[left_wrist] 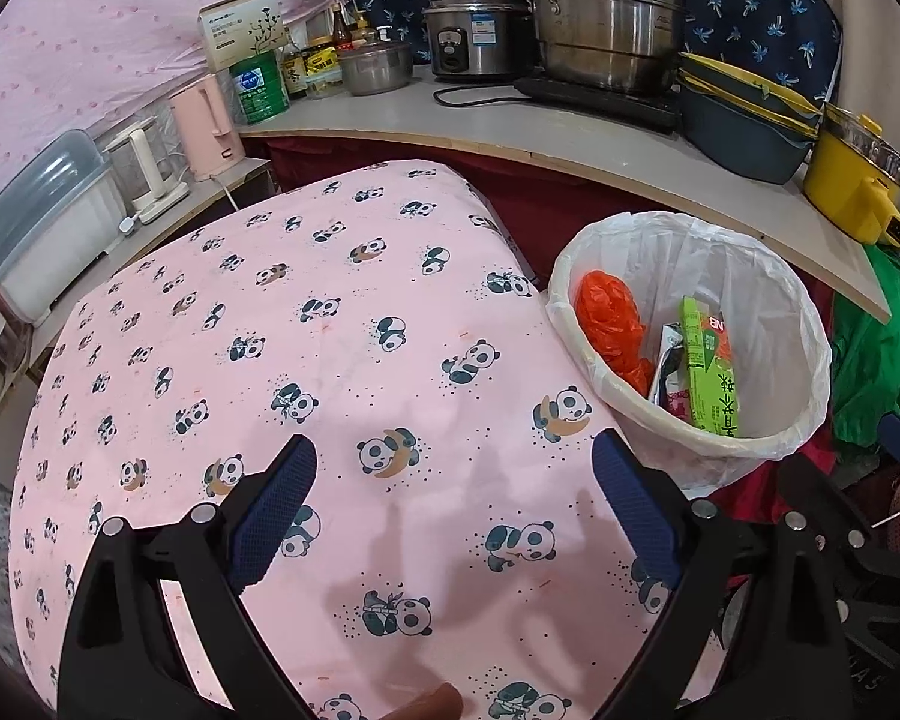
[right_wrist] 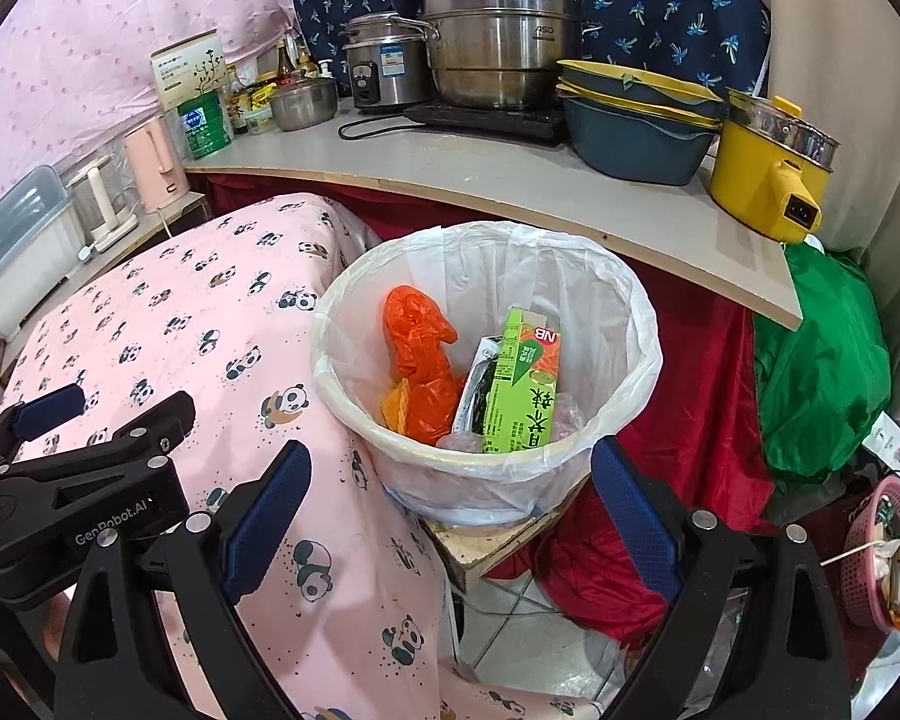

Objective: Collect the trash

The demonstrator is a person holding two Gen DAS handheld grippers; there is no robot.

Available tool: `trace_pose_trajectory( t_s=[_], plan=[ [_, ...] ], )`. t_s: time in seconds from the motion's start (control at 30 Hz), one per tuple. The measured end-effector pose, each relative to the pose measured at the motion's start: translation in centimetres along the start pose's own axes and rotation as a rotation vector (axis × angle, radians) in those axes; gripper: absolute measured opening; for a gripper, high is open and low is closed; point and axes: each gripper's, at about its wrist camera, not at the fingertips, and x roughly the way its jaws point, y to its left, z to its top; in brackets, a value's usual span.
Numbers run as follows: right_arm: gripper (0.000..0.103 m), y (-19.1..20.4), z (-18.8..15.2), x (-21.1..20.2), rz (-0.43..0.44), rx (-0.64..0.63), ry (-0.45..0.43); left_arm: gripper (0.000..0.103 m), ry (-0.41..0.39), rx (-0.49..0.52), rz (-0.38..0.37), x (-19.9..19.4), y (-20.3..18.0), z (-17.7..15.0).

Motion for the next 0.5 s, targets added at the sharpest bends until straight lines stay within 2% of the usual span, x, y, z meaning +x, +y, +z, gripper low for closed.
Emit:
trace_pose_trajectory(
  t_s=[0.5],
  plan=[
    [0.091,-0.2,-0.41,-0.13,-0.008,0.002,0.003,0.089,0.004,0.004,-0.003,-0.09,-0.55,-0.36]
  ],
)
